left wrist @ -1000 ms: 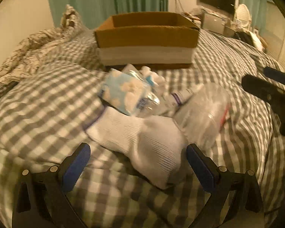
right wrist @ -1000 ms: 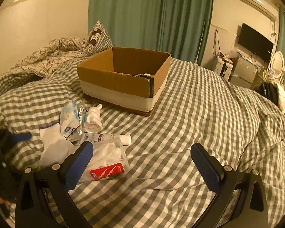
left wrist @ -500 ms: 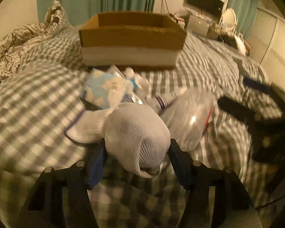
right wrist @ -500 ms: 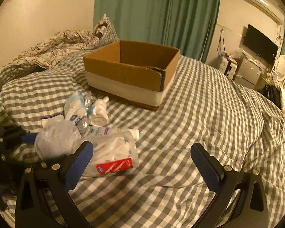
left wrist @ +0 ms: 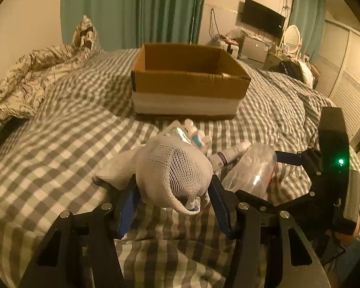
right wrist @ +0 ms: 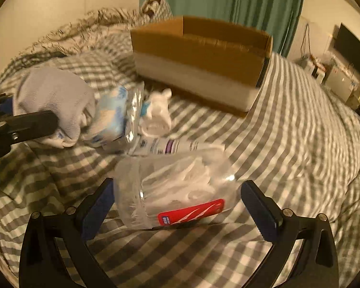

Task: Organize objects
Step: 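Grasp the white sock with the left tool while the right tool grasps the clear floss container, then lower the sock with the left tool into the box while the right tool releases the floss container there, then grasp the blue floral tissue pack with the left tool while the right tool grasps the clear blister pack, then drop the tissue pack with the left tool into the box while the right tool releases the blister pack there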

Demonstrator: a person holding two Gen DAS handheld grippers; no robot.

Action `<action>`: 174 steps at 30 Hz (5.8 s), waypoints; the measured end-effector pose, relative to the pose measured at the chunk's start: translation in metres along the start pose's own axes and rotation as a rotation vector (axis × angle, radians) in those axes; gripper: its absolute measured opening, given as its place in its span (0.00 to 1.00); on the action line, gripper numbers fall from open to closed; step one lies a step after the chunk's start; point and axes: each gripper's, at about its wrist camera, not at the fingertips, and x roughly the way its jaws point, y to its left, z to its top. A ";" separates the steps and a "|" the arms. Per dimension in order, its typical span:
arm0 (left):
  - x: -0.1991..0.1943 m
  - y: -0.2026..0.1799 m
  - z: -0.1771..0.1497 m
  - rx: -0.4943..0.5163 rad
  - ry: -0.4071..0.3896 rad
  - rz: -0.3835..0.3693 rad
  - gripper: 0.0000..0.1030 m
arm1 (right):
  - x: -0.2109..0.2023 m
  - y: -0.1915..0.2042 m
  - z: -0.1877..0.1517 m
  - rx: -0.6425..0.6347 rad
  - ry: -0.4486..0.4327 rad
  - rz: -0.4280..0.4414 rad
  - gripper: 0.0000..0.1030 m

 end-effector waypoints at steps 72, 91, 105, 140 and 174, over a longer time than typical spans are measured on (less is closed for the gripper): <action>-0.005 -0.018 0.237 0.028 -0.240 0.009 1.00 | -0.136 -0.114 0.228 0.162 -0.427 -0.197 1.00; -0.021 -0.016 0.109 -0.021 -0.209 0.190 1.00 | -0.120 -0.071 0.092 0.194 -0.367 -0.192 1.00; 0.090 -0.010 0.027 0.040 0.066 0.205 0.97 | -0.031 -0.063 0.051 0.178 -0.176 -0.172 1.00; 0.036 0.045 0.045 0.008 0.006 0.192 0.60 | 0.064 0.067 0.058 0.024 0.091 0.034 0.61; -0.047 -0.004 0.143 0.116 -0.224 0.094 0.60 | -0.134 0.017 0.162 -0.037 -0.363 -0.087 0.07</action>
